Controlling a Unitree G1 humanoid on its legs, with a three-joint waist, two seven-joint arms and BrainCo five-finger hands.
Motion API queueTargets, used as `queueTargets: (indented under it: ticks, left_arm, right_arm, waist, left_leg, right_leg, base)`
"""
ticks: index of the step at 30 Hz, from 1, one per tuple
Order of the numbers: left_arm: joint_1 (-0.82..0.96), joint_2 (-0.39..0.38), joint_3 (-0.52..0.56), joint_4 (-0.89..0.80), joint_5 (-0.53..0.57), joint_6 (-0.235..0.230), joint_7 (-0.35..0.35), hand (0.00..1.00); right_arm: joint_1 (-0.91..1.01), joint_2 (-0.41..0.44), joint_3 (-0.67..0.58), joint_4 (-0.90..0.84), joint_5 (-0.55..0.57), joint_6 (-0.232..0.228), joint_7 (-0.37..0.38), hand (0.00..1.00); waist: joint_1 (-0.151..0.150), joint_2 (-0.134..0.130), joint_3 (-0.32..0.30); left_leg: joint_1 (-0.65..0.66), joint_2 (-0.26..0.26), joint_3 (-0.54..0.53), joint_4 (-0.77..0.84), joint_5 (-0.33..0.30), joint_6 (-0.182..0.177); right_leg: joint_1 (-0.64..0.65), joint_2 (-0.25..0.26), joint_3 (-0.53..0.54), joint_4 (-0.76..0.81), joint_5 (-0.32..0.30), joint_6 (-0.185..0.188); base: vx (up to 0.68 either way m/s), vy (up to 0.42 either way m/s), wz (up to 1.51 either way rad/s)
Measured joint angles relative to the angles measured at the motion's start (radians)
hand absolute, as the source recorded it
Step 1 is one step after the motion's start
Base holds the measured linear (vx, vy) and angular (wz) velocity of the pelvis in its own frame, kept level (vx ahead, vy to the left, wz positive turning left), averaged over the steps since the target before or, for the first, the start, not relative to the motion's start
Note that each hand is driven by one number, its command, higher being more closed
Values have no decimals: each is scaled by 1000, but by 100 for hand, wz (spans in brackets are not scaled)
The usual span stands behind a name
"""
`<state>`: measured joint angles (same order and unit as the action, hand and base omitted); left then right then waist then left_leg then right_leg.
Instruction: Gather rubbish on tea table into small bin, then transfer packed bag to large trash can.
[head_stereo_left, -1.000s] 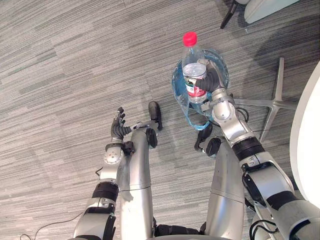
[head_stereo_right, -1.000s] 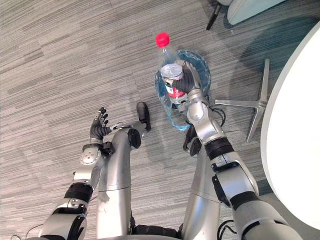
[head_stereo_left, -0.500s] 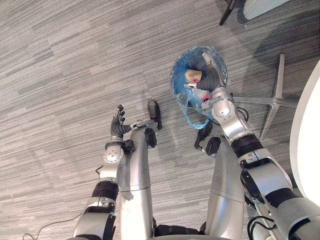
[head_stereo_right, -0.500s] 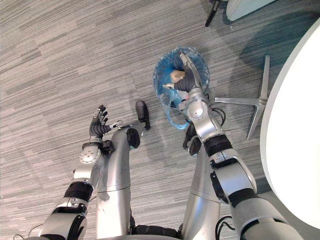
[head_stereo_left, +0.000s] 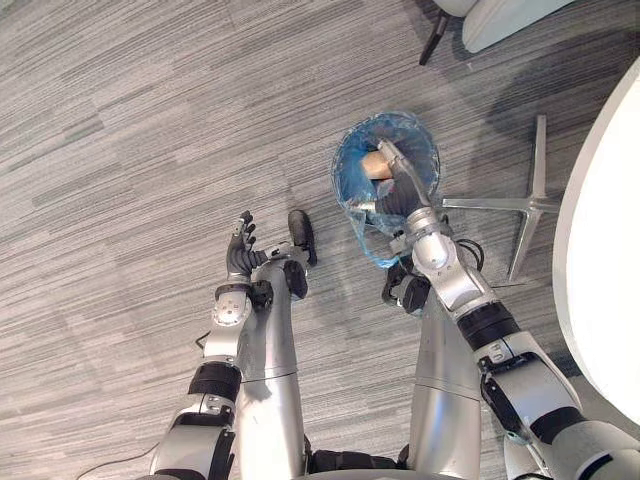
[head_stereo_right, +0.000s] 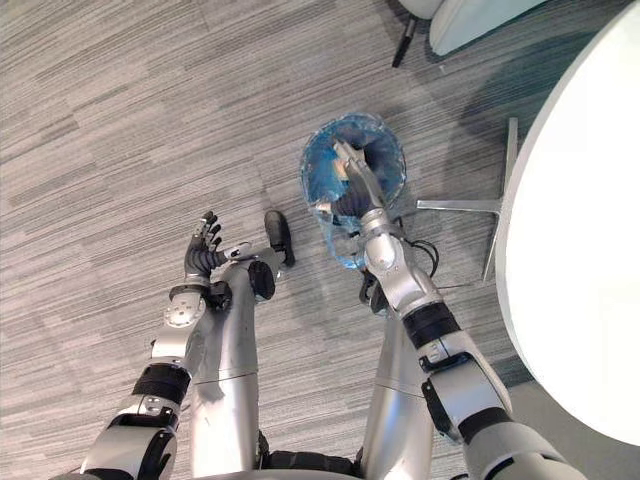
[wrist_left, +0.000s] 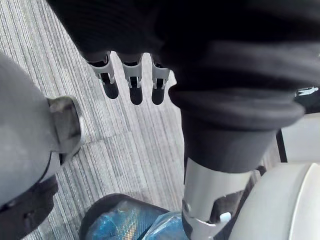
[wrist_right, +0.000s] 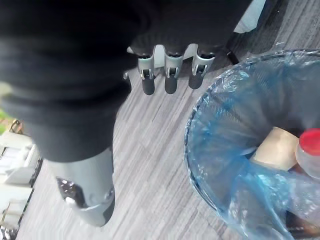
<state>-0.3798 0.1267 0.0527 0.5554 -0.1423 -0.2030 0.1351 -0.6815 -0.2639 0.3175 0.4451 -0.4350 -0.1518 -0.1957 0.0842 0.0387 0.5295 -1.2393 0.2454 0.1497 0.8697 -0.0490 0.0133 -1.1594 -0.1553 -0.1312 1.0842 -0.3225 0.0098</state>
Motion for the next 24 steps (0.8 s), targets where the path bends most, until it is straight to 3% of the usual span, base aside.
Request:
queueTargets:
  ticks: [6,11,24]
  left_arm:
    - [10,0,20,16,3,0,0,0]
    - [7,0,20,22,3,-2,2,0]
    - [-21,6,30,31,-4,-24,20,0]
  right_arm:
    - [68,10,86,3,-168,0,29,0]
    - [77,25,92,81,-262,5,27,0]
    - [-39,51,91,319,-343,84,19,0]
  waist:
    - [-15,-28,-15]
    - [-14,-28,-15]
    - [-12,-28,-15]
  left_leg:
    - [18,8,3,-27,8,-11]
    - [18,9,3,-33,9,-13]
    - [-38,-4,-8,-42,17,-24]
  right_leg:
    - [12,14,-1,-26,10,-2]
    - [11,14,-3,-29,10,-3]
    - [-44,8,-10,-21,1,-6]
  base:
    - [-2,-42,-4]
    - [3,-6,0]
    - [3,-7,2]
